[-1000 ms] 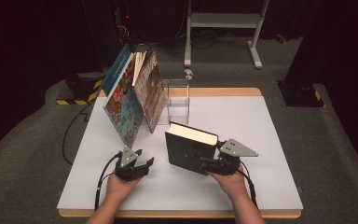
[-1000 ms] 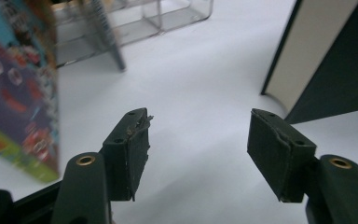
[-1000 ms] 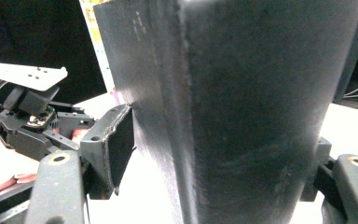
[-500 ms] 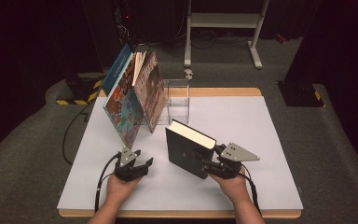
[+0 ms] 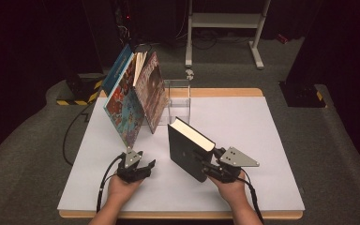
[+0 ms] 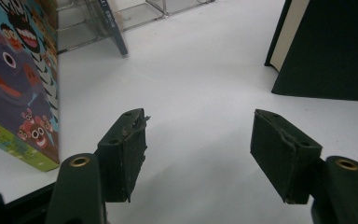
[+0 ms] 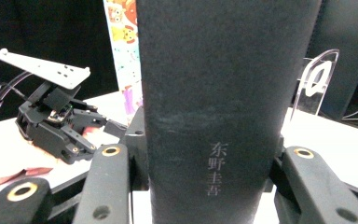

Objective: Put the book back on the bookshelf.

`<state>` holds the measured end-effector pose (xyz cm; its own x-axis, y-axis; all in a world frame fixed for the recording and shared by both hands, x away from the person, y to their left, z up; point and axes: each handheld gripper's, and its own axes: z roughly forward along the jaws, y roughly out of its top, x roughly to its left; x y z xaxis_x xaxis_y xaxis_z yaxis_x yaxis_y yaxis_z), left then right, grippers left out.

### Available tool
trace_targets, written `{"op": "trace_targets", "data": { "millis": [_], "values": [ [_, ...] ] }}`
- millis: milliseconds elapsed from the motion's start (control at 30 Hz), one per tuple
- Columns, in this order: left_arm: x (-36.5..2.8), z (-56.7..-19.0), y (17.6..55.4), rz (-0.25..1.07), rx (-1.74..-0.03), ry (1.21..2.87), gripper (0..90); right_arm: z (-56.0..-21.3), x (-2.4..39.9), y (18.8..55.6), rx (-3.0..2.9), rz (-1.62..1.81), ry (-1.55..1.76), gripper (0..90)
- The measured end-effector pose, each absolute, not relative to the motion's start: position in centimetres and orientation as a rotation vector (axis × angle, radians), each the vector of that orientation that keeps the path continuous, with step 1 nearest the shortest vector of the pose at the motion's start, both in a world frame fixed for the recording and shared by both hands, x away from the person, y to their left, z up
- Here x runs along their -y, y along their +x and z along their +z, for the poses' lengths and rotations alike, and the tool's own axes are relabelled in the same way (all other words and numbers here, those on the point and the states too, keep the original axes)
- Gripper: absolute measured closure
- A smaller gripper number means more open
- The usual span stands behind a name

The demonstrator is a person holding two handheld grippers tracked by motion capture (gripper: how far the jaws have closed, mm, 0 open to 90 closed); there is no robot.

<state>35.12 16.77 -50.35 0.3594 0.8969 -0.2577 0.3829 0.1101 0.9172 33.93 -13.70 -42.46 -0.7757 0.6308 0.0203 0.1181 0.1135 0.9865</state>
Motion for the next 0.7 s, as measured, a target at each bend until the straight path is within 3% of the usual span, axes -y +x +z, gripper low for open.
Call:
{"op": "trace_targets", "data": {
  "millis": [700],
  "values": [
    [-16.8, -50.3, 35.1, 0.552, -1.218, 1.483, 35.9, -41.3, 16.3, 36.3, -1.788, 1.572, 0.948, 54.1]
  ]
}}
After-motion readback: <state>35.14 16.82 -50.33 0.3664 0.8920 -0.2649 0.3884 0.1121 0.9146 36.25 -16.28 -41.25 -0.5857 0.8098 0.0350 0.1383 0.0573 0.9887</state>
